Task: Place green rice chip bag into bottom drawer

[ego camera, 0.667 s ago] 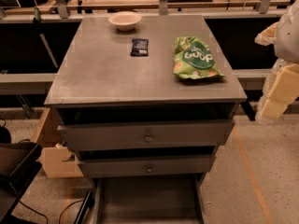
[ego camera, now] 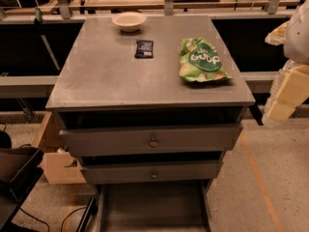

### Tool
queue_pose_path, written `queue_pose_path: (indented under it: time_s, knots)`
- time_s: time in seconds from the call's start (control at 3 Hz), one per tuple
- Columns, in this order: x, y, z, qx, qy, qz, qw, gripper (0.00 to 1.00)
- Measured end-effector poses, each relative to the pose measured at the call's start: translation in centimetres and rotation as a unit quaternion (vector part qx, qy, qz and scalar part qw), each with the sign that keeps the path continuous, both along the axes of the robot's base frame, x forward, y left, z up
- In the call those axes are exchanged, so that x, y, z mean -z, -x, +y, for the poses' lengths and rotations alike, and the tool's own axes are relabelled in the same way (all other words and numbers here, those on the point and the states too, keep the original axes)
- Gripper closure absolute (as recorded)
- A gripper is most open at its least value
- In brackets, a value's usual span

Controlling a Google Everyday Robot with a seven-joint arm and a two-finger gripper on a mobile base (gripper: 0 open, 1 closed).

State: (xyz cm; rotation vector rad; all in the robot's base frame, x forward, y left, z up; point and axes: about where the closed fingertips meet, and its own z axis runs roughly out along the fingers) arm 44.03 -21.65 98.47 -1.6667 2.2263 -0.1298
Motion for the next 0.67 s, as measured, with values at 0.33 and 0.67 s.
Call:
queue_pose_path:
  time_s: [0.33,0.67]
  knots:
    - [1.8,-3.3,-1.6,0.055,-0.070,-0.013,0.9960,0.00]
    - [3.3,-12.9,-2.5,0.142,-0.208,-0.067,0.9654,0.00]
